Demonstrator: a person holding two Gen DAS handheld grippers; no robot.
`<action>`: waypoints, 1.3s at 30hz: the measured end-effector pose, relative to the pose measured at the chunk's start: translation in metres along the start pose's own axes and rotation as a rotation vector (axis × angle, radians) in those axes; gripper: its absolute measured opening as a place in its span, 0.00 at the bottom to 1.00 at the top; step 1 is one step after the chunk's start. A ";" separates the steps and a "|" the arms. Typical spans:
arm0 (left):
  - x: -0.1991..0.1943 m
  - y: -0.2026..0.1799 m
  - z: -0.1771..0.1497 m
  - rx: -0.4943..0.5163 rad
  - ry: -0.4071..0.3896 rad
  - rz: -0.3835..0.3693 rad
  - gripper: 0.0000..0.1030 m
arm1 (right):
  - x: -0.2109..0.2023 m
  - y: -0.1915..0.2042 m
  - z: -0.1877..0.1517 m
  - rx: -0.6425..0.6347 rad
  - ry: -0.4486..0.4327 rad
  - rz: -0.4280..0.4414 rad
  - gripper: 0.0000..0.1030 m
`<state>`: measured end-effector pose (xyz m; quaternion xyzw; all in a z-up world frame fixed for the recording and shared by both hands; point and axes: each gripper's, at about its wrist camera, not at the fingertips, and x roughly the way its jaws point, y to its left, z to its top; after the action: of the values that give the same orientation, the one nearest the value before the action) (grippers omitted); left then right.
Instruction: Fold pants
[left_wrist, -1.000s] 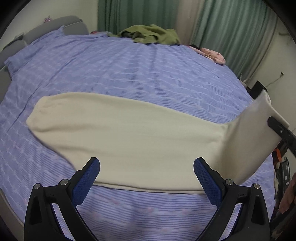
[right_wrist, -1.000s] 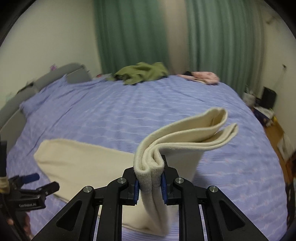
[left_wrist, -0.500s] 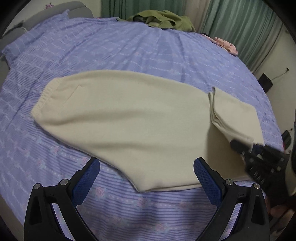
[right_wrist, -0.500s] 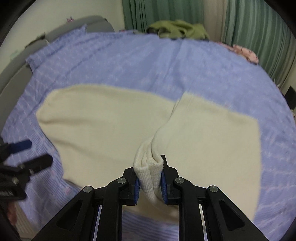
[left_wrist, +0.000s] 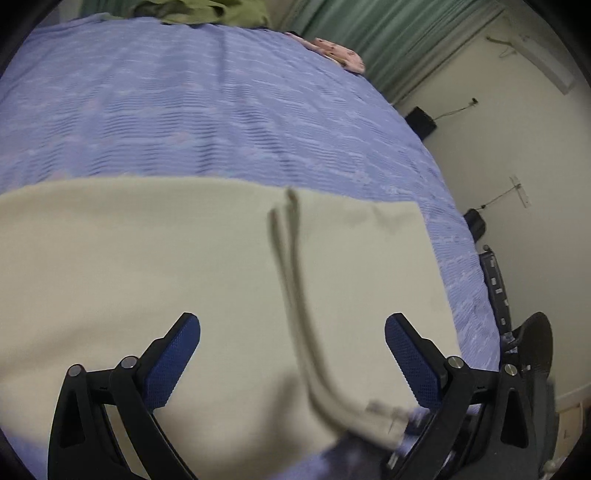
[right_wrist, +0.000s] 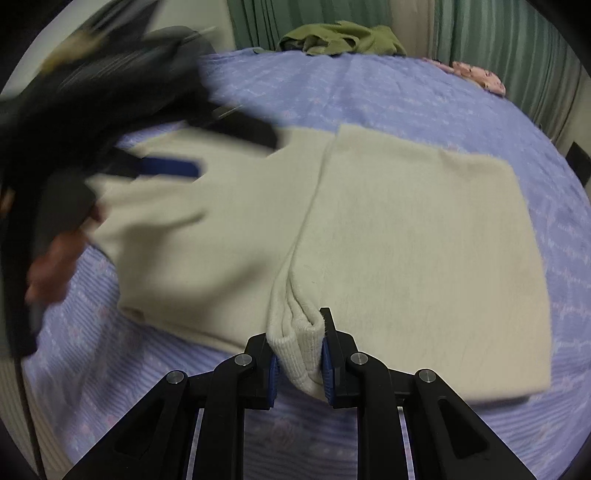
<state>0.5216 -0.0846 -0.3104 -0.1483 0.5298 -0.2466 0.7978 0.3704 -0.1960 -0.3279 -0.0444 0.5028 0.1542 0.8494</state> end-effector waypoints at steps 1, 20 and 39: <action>0.008 -0.001 0.004 -0.004 0.002 -0.013 0.92 | 0.002 -0.001 -0.003 0.006 0.003 0.002 0.20; 0.085 -0.002 0.044 -0.117 -0.046 -0.057 0.48 | 0.018 -0.039 -0.006 0.218 0.009 0.082 0.20; 0.002 0.011 0.075 0.053 -0.107 0.010 0.16 | -0.013 0.020 0.036 0.097 -0.053 0.095 0.20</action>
<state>0.5942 -0.0780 -0.2880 -0.1373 0.4803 -0.2483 0.8300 0.3886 -0.1718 -0.2974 0.0251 0.4886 0.1709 0.8553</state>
